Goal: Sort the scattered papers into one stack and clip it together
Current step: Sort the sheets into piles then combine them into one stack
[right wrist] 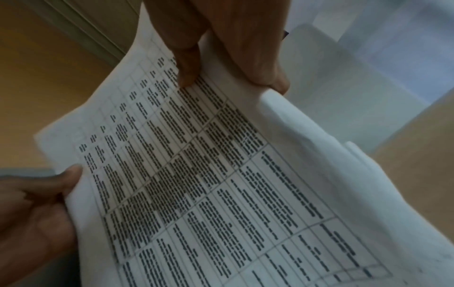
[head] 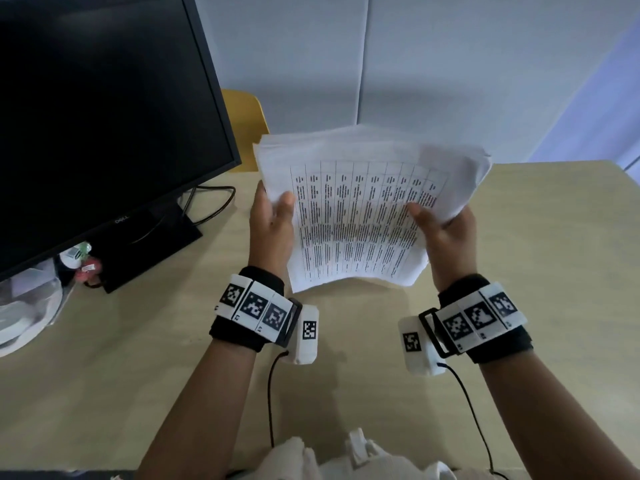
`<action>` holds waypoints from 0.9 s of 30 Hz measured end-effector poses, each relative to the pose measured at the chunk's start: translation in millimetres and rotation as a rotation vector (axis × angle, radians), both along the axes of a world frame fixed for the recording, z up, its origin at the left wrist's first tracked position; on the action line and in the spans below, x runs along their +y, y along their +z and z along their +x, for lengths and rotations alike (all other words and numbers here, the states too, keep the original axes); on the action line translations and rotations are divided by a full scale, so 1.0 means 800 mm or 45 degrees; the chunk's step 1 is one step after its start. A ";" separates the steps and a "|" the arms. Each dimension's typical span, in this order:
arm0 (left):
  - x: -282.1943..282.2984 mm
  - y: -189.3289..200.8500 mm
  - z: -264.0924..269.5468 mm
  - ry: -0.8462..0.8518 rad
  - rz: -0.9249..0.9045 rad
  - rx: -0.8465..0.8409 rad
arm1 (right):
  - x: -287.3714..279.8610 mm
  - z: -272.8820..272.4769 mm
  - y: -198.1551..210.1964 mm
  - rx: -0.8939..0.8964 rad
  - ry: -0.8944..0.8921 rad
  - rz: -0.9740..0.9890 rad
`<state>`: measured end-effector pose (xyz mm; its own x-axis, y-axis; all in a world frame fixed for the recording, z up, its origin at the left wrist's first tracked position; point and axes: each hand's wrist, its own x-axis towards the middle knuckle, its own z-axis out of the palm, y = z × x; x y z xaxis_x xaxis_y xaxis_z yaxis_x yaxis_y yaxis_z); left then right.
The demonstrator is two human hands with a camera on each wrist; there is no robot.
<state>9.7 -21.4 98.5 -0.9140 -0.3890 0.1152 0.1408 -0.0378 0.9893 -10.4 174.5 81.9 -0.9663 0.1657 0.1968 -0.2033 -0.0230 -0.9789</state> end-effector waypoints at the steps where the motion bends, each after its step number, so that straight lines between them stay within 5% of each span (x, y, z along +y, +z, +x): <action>1: -0.001 0.003 0.000 -0.021 0.013 0.052 | 0.001 0.000 0.005 0.031 -0.006 -0.021; 6: -0.004 -0.010 0.008 -0.155 0.179 0.028 | -0.002 0.010 -0.019 -0.054 0.047 -0.050; 16: -0.005 -0.048 -0.001 -0.097 0.202 0.029 | -0.014 0.019 -0.049 -0.133 -0.019 -0.016; 24: 0.002 -0.066 -0.016 0.082 -0.392 -0.277 | -0.007 0.006 -0.059 -0.218 -0.003 0.204; 27: 0.005 -0.062 -0.027 0.122 -0.423 -0.391 | -0.003 -0.005 -0.056 -0.233 -0.037 0.310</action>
<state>-11.9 -17.5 49.3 -0.8869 -0.4615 -0.0228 -0.1737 0.2871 0.9420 -14.8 172.2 37.2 -0.9849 0.1631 0.0574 -0.0205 0.2197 -0.9753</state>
